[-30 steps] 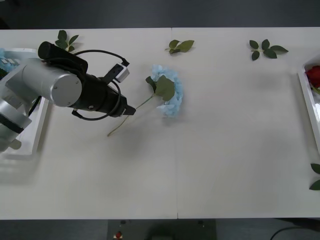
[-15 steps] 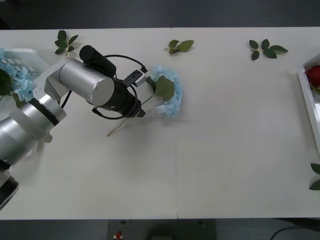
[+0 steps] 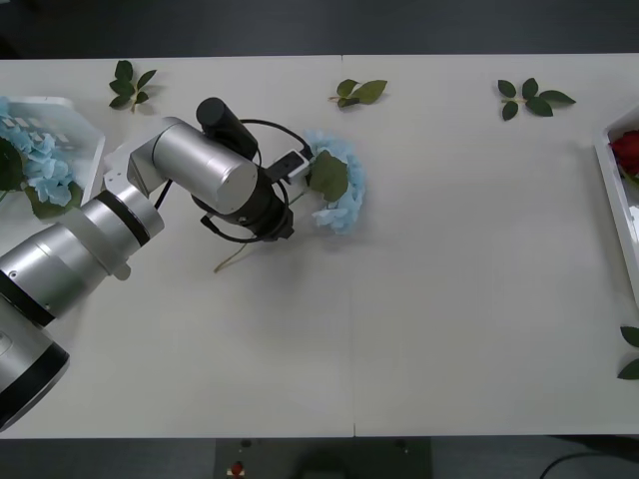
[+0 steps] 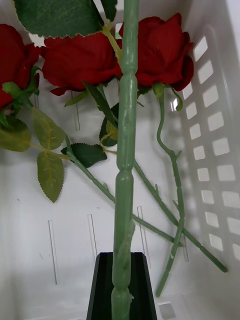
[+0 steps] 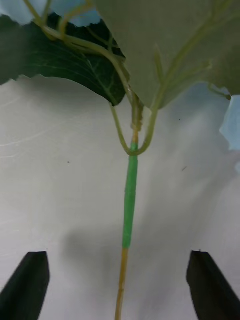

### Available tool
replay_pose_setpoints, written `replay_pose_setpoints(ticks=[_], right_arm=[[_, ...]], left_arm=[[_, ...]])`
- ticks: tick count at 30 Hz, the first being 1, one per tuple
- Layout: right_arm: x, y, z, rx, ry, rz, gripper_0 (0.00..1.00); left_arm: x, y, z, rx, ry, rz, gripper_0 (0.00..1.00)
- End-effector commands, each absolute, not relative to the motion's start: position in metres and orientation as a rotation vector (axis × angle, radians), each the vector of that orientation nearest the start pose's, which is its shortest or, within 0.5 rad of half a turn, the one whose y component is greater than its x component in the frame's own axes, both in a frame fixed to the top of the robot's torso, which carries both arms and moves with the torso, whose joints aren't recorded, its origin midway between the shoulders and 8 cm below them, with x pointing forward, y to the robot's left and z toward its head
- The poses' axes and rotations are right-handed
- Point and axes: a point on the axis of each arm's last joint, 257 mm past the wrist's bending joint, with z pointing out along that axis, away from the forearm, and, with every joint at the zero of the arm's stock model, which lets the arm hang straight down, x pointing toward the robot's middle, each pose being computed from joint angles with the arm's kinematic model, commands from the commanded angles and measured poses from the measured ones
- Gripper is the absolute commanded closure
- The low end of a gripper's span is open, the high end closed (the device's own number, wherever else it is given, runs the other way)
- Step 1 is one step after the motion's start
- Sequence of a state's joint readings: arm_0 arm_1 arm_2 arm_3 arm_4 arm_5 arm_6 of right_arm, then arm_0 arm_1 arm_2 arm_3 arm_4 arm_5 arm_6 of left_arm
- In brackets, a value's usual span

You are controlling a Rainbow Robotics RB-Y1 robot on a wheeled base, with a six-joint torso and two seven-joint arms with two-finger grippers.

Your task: Put the red flowers into the right box and the blue flowers into the left box

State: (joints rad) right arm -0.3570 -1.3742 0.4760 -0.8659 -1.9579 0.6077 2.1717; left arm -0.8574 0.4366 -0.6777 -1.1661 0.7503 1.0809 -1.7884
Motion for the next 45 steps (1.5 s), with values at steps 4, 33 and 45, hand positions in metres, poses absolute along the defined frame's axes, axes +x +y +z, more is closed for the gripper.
replay_pose_setpoints(ticks=[4, 33, 45], right_arm=[[0.466, -0.682, -0.193, 0.152, 2.312, -0.187, 1.0], [0.488, -0.544, -0.179, -0.196, 2.315, 0.201, 0.1], [0.476, -0.404, -0.142, -0.626, 2.102, 0.606, 0.1]], left_arm=[[0.575, 0.079, -0.279, 1.134, 2.299, 0.018, 1.0], [0.56, 0.124, -0.165, 1.026, 2.224, -0.033, 1.0], [0.513, 0.293, -0.09, 0.625, 2.312, -0.015, 1.0]])
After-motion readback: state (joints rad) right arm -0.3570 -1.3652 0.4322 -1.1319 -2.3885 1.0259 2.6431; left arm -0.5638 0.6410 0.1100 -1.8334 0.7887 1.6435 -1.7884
